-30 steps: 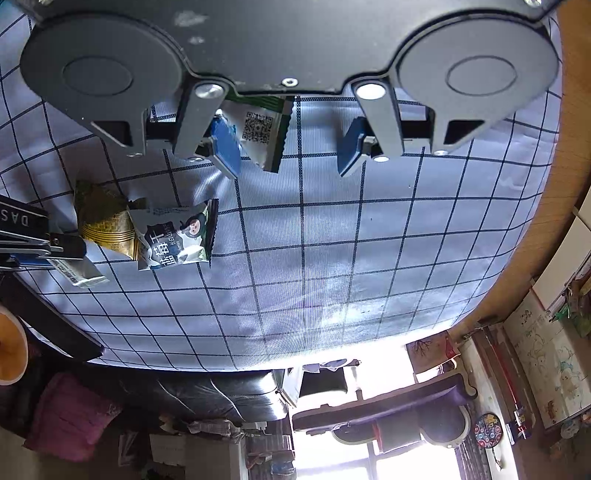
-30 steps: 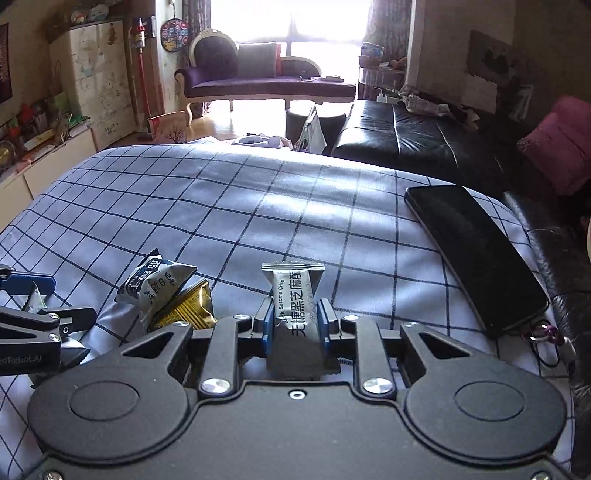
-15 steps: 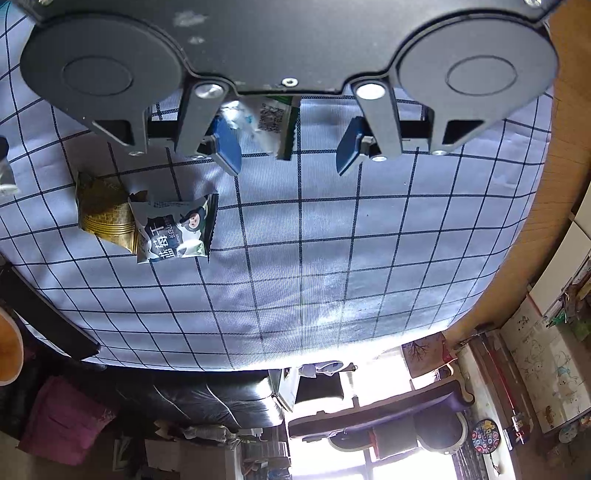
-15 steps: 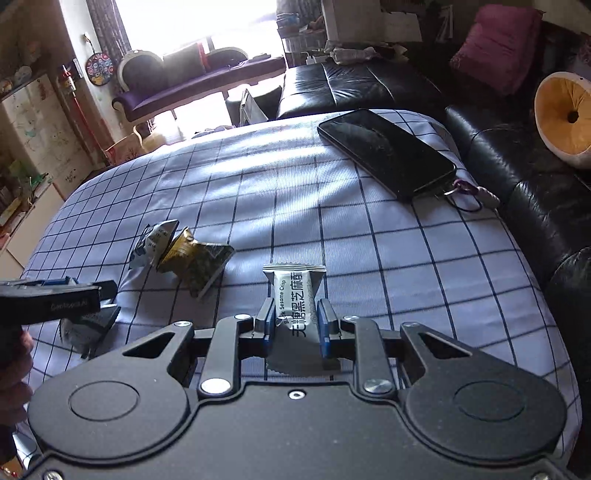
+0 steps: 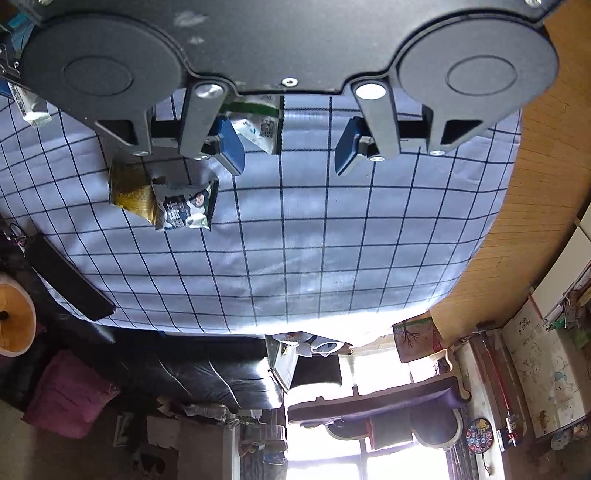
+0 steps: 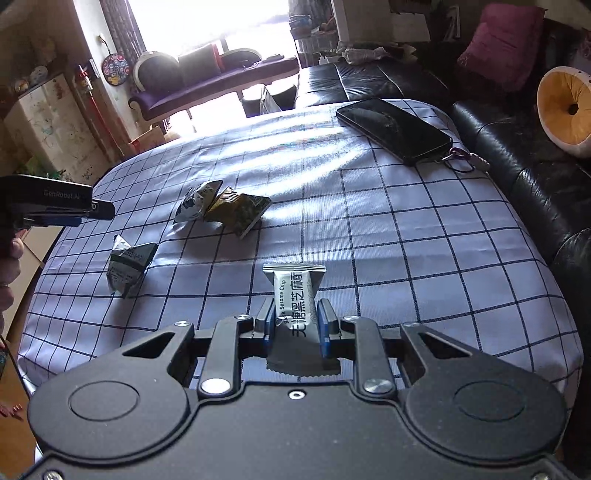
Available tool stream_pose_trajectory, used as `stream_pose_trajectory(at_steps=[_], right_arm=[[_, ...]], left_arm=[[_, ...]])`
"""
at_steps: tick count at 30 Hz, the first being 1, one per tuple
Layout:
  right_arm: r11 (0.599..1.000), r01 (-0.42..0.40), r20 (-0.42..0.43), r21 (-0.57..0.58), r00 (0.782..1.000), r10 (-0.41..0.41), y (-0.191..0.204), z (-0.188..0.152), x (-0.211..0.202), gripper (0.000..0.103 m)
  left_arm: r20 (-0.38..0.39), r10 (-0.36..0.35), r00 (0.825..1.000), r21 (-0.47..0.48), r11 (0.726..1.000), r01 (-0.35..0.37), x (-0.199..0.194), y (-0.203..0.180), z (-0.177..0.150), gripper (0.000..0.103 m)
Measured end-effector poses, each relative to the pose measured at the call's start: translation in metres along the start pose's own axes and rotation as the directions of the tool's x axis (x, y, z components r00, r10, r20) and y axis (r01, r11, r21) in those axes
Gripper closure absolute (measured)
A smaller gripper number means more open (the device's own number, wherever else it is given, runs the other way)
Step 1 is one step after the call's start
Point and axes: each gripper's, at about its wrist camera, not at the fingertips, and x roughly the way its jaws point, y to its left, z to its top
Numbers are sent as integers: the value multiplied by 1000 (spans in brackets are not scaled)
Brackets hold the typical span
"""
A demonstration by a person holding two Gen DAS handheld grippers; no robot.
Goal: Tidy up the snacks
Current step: 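Lift both held packets up from the bed cover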
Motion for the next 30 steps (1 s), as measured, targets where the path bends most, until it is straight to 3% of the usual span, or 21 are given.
stream_pose_trajectory(at_steps=[17, 22, 24, 30], right_arm=[[1000, -10, 4, -12, 1000, 10, 1, -4, 1, 71], [1000, 8, -15, -30, 1000, -8, 6, -8, 6, 71], [999, 17, -25, -45, 1000, -19, 8, -11, 9, 72], [999, 16, -32, -46, 999, -18, 8, -12, 12, 72]], left_arm=[[-86, -31, 996, 32, 999, 34, 45, -33, -25, 43], [-84, -27, 996, 31, 999, 30, 43, -37, -27, 50], [-89, -45, 995, 36, 998, 49, 42, -40, -27, 63], [-100, -51, 994, 20, 998, 53, 34, -44, -27, 70]])
